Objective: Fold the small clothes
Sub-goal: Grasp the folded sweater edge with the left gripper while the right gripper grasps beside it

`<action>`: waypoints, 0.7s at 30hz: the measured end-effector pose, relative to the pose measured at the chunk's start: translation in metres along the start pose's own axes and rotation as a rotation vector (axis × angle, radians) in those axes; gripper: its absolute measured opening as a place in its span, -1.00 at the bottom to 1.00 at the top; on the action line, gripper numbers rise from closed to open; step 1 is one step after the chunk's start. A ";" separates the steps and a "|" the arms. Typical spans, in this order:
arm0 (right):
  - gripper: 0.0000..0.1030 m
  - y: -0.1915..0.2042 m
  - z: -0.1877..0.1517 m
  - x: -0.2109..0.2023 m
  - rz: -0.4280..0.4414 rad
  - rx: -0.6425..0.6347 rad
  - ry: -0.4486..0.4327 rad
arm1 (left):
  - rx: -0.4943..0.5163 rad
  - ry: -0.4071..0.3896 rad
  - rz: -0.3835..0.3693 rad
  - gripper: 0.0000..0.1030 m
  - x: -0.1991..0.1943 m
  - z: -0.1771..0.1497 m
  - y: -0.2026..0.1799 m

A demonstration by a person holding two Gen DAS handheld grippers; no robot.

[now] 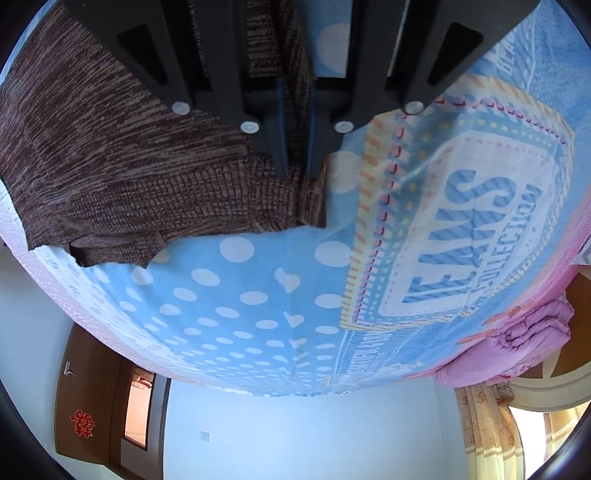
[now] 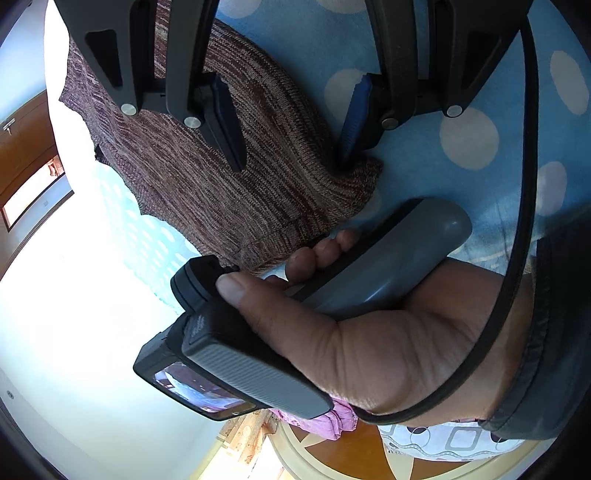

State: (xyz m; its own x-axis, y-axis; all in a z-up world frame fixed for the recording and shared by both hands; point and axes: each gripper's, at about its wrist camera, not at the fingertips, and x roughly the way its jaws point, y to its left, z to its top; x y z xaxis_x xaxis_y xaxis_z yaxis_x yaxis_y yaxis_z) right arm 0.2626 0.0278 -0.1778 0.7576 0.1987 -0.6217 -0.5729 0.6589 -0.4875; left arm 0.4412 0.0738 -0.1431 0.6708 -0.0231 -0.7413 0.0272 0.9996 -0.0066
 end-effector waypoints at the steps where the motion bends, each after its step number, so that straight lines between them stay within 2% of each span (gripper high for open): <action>1: 0.01 0.002 0.000 -0.002 -0.002 0.000 -0.001 | -0.004 -0.004 0.020 0.02 -0.002 0.000 0.001; 3: 0.01 0.006 0.000 -0.003 -0.001 -0.001 0.000 | -0.030 -0.011 0.067 0.62 -0.003 -0.001 0.008; 5: 0.01 0.006 0.001 -0.004 0.002 0.001 0.000 | -0.044 0.010 0.021 0.64 0.001 -0.001 0.012; 6: 0.00 0.006 0.001 -0.004 0.005 0.004 0.000 | -0.037 0.036 0.004 0.55 0.006 -0.001 0.011; 8: -0.25 0.004 0.001 -0.005 0.020 0.007 -0.002 | -0.022 0.046 -0.008 0.44 0.010 -0.002 0.008; 9: -0.34 0.005 0.001 -0.006 0.027 0.004 -0.002 | -0.014 0.045 -0.016 0.30 0.010 -0.001 0.006; 10: -0.50 0.007 0.002 -0.006 0.027 -0.001 -0.002 | -0.004 0.045 -0.031 0.11 0.010 -0.001 0.003; 11: -0.67 0.008 0.002 -0.006 0.028 -0.007 0.000 | 0.006 0.045 -0.044 0.00 0.009 -0.001 0.001; 12: -0.75 0.009 0.002 -0.006 0.033 -0.011 0.000 | 0.022 0.045 -0.056 -0.20 0.009 -0.001 -0.002; 14: -0.83 0.007 0.003 -0.008 0.042 0.002 -0.002 | 0.045 0.051 -0.075 -0.75 0.008 -0.001 -0.006; 21: -0.84 -0.026 0.001 -0.028 0.111 0.163 -0.057 | 0.044 0.061 -0.065 -0.83 -0.005 0.008 -0.009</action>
State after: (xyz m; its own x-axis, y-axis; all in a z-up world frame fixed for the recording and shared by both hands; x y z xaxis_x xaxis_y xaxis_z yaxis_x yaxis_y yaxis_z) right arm 0.2563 0.0058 -0.1472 0.7117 0.3146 -0.6281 -0.5993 0.7383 -0.3094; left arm 0.4433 0.0649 -0.1344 0.6203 -0.0857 -0.7797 0.1031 0.9943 -0.0273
